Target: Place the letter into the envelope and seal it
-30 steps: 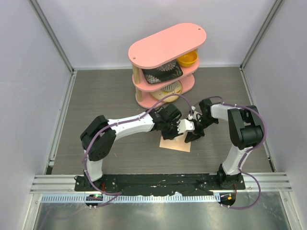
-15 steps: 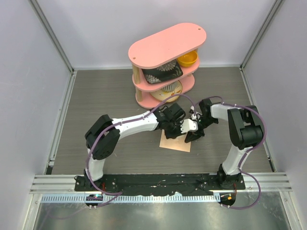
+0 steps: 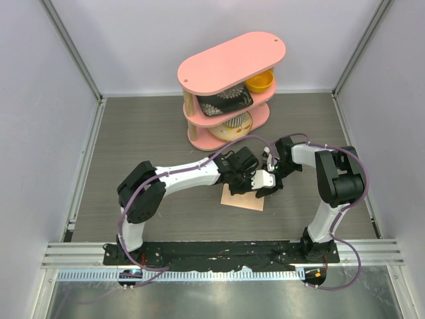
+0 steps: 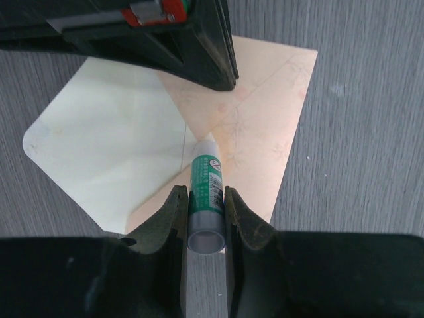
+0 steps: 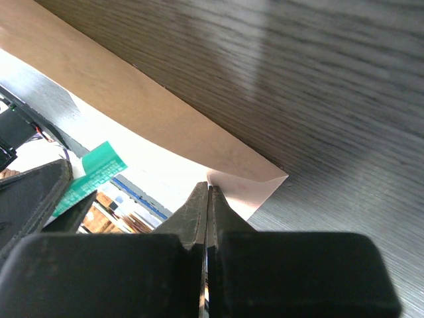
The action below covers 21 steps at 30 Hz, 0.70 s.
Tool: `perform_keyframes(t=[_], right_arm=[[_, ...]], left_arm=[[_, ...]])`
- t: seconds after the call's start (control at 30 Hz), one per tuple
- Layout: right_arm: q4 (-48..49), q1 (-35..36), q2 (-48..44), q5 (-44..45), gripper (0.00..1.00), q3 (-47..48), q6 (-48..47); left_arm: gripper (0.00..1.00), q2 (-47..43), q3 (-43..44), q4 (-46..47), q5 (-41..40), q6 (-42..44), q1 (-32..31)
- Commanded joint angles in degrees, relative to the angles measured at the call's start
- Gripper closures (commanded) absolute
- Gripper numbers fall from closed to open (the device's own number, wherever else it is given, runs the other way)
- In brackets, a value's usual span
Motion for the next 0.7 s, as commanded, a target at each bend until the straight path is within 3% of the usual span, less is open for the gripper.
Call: perform_keyframes(t=[0.0,0.67], right_arm=[[4.5,0.7,1.8,9.4,0.99,-0.9,-1.6],[4.7,0.6,1.7,9.2,0.99,-1.2,-1.5]], left_arm=[[1.0,-3.6,-4.1,-3.5,-1.8,3.7,0.9],[1.0,4.7,6.4,-4.6,-2.6,3.1,-3.1]])
